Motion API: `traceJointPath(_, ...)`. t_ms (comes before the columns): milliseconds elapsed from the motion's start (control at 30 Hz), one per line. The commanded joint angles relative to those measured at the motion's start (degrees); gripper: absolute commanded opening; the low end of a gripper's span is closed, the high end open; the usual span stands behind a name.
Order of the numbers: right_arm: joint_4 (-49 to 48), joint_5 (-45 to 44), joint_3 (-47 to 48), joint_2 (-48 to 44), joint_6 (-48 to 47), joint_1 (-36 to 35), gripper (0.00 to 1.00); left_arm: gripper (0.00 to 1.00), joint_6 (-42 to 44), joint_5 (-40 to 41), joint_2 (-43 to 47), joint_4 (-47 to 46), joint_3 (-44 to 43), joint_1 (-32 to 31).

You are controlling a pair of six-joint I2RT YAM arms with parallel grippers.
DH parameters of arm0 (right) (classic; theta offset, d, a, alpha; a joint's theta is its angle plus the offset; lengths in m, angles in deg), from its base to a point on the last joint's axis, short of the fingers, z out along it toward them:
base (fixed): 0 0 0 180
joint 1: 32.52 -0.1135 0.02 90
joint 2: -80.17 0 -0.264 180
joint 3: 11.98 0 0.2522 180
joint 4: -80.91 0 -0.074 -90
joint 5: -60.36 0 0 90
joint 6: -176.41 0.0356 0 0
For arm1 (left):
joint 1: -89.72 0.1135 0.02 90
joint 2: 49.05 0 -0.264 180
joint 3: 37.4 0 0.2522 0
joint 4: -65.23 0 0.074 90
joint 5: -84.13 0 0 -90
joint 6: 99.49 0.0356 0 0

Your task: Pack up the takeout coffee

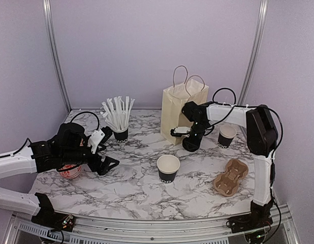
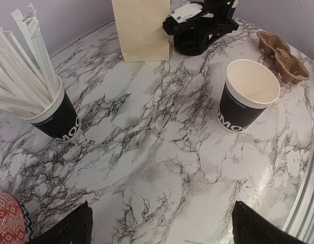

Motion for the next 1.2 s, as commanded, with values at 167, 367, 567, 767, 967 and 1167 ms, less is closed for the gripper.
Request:
traceJointPath(167,0.4,-0.5,0.1,-1.5,0.5,0.3,0.10,0.96,0.5,-0.5,0.6,1.3,-0.8,0.4)
traceJointPath(367,2.9,4.1,-0.2,-8.9,2.0,-0.2,0.09,0.96,0.6,-0.4,0.5,1.1,-0.7,0.3)
traceJointPath(567,5.0,19.1,0.0,-14.0,1.2,0.0,0.08,0.96,0.3,-1.4,3.3,-3.5,-0.7,-0.8)
traceJointPath(767,4.7,45.2,3.1,-19.1,1.2,-0.1,0.08,0.96,2.8,9.7,5.2,-16.5,-3.1,-11.2)
traceJointPath(967,0.7,68.7,5.5,-23.3,2.4,0.0,0.06,0.96,7.9,12.1,-3.3,-42.3,-2.3,-18.1)
traceJointPath(1167,-3.6,82.7,0.9,-28.1,4.6,-0.7,0.07,0.99,9.8,12.7,-14.8,-58.7,-4.9,-21.8)
